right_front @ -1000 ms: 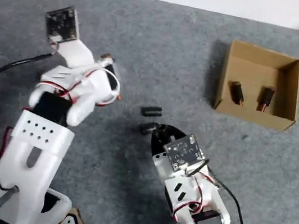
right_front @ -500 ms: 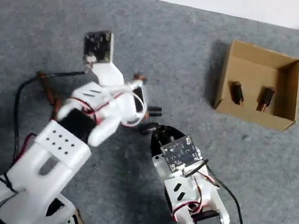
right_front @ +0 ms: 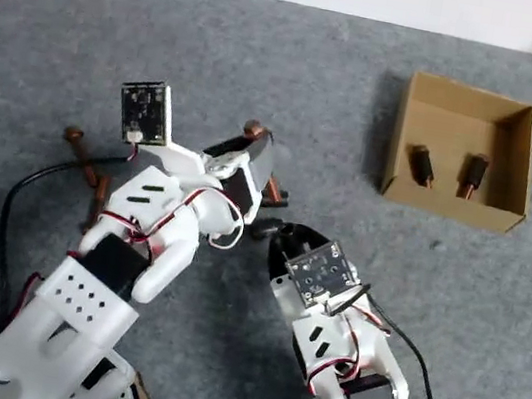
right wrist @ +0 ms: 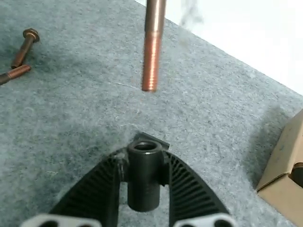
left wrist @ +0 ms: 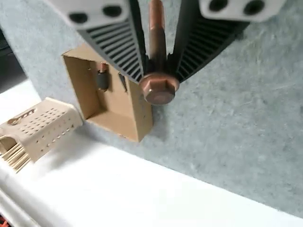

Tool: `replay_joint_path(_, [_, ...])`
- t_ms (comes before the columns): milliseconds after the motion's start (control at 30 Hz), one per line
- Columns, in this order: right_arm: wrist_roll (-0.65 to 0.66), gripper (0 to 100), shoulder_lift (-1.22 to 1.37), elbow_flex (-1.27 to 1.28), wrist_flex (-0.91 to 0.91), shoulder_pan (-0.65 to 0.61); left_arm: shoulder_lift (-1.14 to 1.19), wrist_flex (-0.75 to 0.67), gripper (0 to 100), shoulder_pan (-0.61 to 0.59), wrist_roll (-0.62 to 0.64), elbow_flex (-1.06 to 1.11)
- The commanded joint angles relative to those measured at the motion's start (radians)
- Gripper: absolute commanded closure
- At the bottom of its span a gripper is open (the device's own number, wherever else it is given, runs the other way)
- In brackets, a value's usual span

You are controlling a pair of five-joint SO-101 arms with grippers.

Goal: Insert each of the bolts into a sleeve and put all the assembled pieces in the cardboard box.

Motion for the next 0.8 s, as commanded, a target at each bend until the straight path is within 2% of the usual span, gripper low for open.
replay_joint_path(0, [0.011, 99.3, -0.019, -0.007, -0.035, -0.01, -0.039, 0.043, 100, 0.004, 0.037, -0.024])
replay_joint_path(133, [0.011, 99.3, -0.019, -0.007, -0.035, -0.012, -0.039, 0.071, 100, 0.013, 0.041, -0.025])
replay_joint_path(367, [0.011, 99.3, -0.019, -0.007, -0.035, -0.012, -0.039, 0.114, 100, 0.102, 0.081, -0.028])
replay_joint_path(700, [0.011, 99.3, -0.019, -0.007, -0.035, -0.012, -0.033, 0.112, 100, 0.102, 0.075, -0.001])
replay_joint_path(767, [0.011, 99.3, -0.019, -0.007, -0.035, -0.012, -0.038, 0.087, 100, 0.101, 0.041, 0.025])
